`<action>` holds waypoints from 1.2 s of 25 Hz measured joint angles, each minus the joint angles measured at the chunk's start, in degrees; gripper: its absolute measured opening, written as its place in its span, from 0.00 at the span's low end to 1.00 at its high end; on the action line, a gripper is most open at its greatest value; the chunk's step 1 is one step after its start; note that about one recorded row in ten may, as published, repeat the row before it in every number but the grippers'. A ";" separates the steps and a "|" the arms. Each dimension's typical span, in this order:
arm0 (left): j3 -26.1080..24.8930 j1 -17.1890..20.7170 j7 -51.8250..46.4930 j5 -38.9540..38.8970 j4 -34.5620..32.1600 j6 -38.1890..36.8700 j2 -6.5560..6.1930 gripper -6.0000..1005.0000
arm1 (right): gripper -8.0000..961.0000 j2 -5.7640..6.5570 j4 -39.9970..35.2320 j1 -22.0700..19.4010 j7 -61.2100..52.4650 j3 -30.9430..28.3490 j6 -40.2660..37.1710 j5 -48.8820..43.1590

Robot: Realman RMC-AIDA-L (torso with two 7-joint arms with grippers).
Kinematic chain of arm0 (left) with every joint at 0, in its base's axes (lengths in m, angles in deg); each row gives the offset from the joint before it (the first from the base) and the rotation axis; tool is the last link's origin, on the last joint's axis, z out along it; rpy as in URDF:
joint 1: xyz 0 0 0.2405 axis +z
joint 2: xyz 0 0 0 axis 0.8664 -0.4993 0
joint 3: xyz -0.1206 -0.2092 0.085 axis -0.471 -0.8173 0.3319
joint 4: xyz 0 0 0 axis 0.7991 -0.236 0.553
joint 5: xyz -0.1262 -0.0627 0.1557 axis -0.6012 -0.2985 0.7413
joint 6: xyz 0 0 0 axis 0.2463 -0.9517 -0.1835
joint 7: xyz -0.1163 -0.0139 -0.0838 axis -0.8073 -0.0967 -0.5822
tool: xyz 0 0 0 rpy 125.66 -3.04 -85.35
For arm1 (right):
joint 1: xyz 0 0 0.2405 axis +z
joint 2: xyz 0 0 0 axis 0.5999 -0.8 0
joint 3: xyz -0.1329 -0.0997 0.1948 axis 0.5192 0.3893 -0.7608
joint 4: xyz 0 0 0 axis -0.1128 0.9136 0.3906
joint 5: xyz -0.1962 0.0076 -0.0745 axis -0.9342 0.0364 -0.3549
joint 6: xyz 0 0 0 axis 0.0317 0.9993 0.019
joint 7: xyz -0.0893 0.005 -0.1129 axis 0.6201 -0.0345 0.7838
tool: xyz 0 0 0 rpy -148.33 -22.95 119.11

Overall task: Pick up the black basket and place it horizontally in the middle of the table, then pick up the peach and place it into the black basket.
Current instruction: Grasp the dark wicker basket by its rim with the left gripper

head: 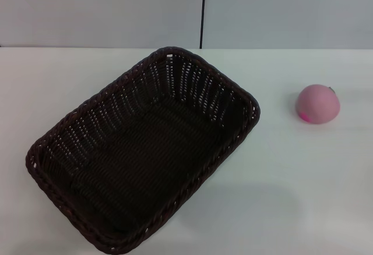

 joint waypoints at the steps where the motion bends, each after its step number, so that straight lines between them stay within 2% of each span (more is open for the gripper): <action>1: 0.00 0.00 0.00 0.00 0.00 0.00 0.00 0.55 | 0.65 0.00 0.00 0.00 0.00 0.00 0.00 0.00; 4: 8.43 -0.64 -5.38 0.41 -7.52 1.11 -1.27 0.55 | 0.65 0.00 0.00 0.05 0.00 0.01 -0.01 -0.01; 5: 13.33 -0.93 -8.11 0.47 -9.95 1.91 -2.96 0.55 | 0.65 0.00 0.00 0.05 0.00 0.00 -0.01 -0.03; 6: 15.46 -1.04 -9.38 0.45 -10.91 2.28 -3.71 0.55 | 0.65 0.00 0.00 0.05 0.00 0.00 -0.01 -0.08; 7: 20.25 -1.50 -12.00 1.14 -12.76 3.02 -5.91 0.56 | 0.65 0.00 -0.01 0.06 0.00 0.00 -0.01 -0.11; 8: 23.52 -1.86 -14.01 2.19 -13.88 3.50 -7.59 0.57 | 0.65 0.00 0.00 0.05 0.00 0.00 -0.01 -0.14; 9: 23.52 -1.86 -14.01 2.19 -13.88 3.50 -7.59 0.57 | 0.65 0.00 0.00 0.05 0.00 0.01 -0.01 -0.15; 10: 28.58 -3.35 -17.29 5.35 -15.61 3.89 -11.14 0.58 | 0.65 0.00 0.00 0.05 0.00 0.00 -0.01 -0.32; 11: 29.66 -4.36 -18.87 7.45 -16.16 3.90 -12.60 0.59 | 0.65 0.00 0.00 0.05 0.00 0.00 -0.01 -0.32; 12: 29.66 -4.36 -18.87 7.45 -16.16 3.90 -12.60 0.60 | 0.65 0.00 0.00 0.06 0.00 0.01 -0.01 -0.44; 14: 29.84 -5.61 -22.35 12.06 -19.49 4.08 -13.63 0.61 | 0.65 0.02 0.00 0.09 0.00 0.01 -0.01 -0.62; 15: 29.86 -5.84 -24.78 14.87 -23.02 4.44 -13.70 0.62 | 0.65 0.04 0.00 0.04 0.00 0.01 -0.01 -0.63; 16: 29.86 -5.84 -24.78 14.87 -23.02 4.44 -13.70 0.63 | 0.65 0.04 0.00 0.04 0.00 0.01 -0.01 -0.63; 18: 30.05 -6.17 -27.87 18.82 -27.64 4.69 -13.56 0.64 | 0.65 0.05 0.00 -0.07 0.00 0.01 -0.01 -0.64; 20: 30.08 -6.79 -31.77 24.62 -35.45 4.69 -12.44 0.66 | 0.65 0.07 0.00 -0.25 0.00 0.01 -0.01 -0.67; 21: 30.08 -6.79 -31.77 24.62 -35.45 4.69 -12.44 0.67 | 0.65 0.07 0.00 -0.25 0.00 0.01 -0.01 -0.67; 23: 30.32 -7.60 -34.16 28.54 -40.08 4.51 -11.73 0.68 | 0.65 0.08 0.04 -0.30 0.00 0.00 0.01 -0.68; 27: 30.44 -10.00 -37.95 35.59 -44.90 4.33 -10.66 0.72 | 0.65 0.09 0.45 -0.26 0.00 0.01 0.22 -0.71; 30: 30.44 -12.22 -40.08 41.65 -47.60 4.56 -9.43 0.77 | 0.65 0.07 0.56 -0.26 0.01 0.30 0.59 -0.71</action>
